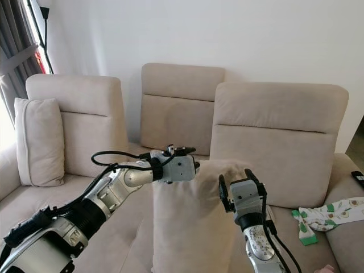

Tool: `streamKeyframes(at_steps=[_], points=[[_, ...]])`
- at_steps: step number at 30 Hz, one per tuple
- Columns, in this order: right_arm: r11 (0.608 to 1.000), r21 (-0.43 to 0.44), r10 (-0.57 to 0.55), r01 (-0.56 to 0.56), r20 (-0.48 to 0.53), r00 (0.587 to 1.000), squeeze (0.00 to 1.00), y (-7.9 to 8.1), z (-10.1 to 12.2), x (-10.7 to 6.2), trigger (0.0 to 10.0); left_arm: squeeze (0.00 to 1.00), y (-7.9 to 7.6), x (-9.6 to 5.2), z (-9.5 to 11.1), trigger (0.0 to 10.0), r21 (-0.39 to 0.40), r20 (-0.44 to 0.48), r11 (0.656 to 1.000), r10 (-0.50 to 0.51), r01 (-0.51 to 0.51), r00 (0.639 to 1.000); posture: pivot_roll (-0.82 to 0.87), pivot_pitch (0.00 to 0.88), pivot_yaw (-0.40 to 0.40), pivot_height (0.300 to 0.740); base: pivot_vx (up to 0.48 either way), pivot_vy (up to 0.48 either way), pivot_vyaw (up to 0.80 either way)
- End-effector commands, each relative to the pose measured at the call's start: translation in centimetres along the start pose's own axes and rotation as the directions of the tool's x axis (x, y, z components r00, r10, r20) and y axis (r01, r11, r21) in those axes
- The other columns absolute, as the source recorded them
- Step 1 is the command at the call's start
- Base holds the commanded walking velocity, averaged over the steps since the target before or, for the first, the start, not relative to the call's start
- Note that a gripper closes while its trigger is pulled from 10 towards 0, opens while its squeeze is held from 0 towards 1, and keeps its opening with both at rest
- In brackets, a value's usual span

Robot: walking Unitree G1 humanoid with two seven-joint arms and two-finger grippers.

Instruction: Move the pillow to the sofa from floor

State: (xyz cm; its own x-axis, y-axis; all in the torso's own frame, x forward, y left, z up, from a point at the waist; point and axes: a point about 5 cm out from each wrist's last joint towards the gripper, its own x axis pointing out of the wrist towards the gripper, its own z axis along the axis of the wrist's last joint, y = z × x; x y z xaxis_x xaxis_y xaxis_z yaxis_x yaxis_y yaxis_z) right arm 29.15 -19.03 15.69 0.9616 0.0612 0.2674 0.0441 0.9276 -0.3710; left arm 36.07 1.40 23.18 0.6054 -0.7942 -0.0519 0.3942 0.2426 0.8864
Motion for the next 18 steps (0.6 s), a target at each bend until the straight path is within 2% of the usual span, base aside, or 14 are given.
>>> streamKeyframes(at_steps=[1, 4, 8, 10, 13, 14, 15, 16, 18], points=[[1.0, -0.005, -0.007, 0.007, -0.012, 1.0, 0.0, -0.1, -0.1, 0.2, 10.0, 0.0, 0.6, 0.1, 0.0, 10.0, 0.014, -0.003, 1.0, 0.023, -0.023, 1.0, -0.07, 0.0, 0.047, 0.74, 0.0, 0.0, 0.0], [0.999, -0.033, -0.016, 0.016, -0.001, 1.0, 0.0, -0.1, 0.1, 0.3, 10.0, 0.0, 1.4, 0.1, 0.3, 10.0, -0.016, 0.015, 0.995, 0.095, -0.095, 0.995, -0.07, 0.0, 0.045, 0.74, 0.0, 0.0, 0.0], [0.998, -0.047, -0.033, 0.034, 0.017, 0.999, 0.0, -0.2, 0.3, 0.4, 10.0, 0.0, 1.4, 0.0, 0.2, 10.0, -0.05, 0.015, 0.992, 0.12, -0.119, 0.993, -0.07, 0.0, 0.045, 0.74, 0.0, 0.0, 0.0], [0.998, -0.052, -0.04, 0.043, 0.04, 0.998, 0.0, -0.3, 0.7, 0.4, 10.0, 0.0, 1.4, 0.0, 0.0, 10.0, -0.095, 0.008, 0.985, 0.142, -0.141, 0.99, -0.06, 0.0, 0.044, 0.74, 0.0, 0.0, 0.0], [0.996, -0.059, -0.065, 0.07, 0.095, 0.993, 0.0, -0.3, 1.4, 0.2, 10.0, 0.0, 0.3, 0.1, -0.5, 10.0, -0.346, -0.012, 0.921, 0.188, -0.181, 0.982, -0.06, 0.0, 0.046, 0.74, 0.0, 0.0, 0.0], [0.996, -0.059, -0.065, 0.07, 0.095, 0.993, 0.0, -0.3, 1.4, 0.2, 10.0, 0.0, 0.3, 0.1, -0.5, 10.0, -0.346, -0.012, 0.921, 0.188, -0.181, 0.982, -0.06, 0.0, 0.046, 0.74, 0.0, 0.0, 0.0], [0.994, -0.055, -0.085, 0.092, 0.124, 0.989, 0.0, -0.2, 1.7, -0.2, 10.0, 0.0, -0.9, 0.0, -0.9, 10.0, -0.504, -0.034, 0.843, 0.199, -0.188, 0.979, -0.06, 0.0, 0.047, 0.74, 0.0, 0.0, 0.0], [0.994, -0.055, -0.085, 0.092, 0.124, 0.989, 0.0, -0.2, 1.7, -0.2, 10.0, 0.0, -0.9, 0.0, -0.9, 10.0, -0.504, -0.034, 0.843, 0.199, -0.188, 0.979, -0.06, 0.0, 0.047, 0.74, 0.0, 0.0, 0.0], [0.994, -0.041, -0.096, 0.102, 0.139, 0.986, 0.0, 0.0, 1.8, -0.6, 10.0, 0.0, -2.1, -0.1, -1.3, 10.0, -0.611, -0.048, 0.77, 0.195, -0.183, 0.98, -0.06, 0.0, 0.049, 0.74, 0.0, 0.0, 0.0]])
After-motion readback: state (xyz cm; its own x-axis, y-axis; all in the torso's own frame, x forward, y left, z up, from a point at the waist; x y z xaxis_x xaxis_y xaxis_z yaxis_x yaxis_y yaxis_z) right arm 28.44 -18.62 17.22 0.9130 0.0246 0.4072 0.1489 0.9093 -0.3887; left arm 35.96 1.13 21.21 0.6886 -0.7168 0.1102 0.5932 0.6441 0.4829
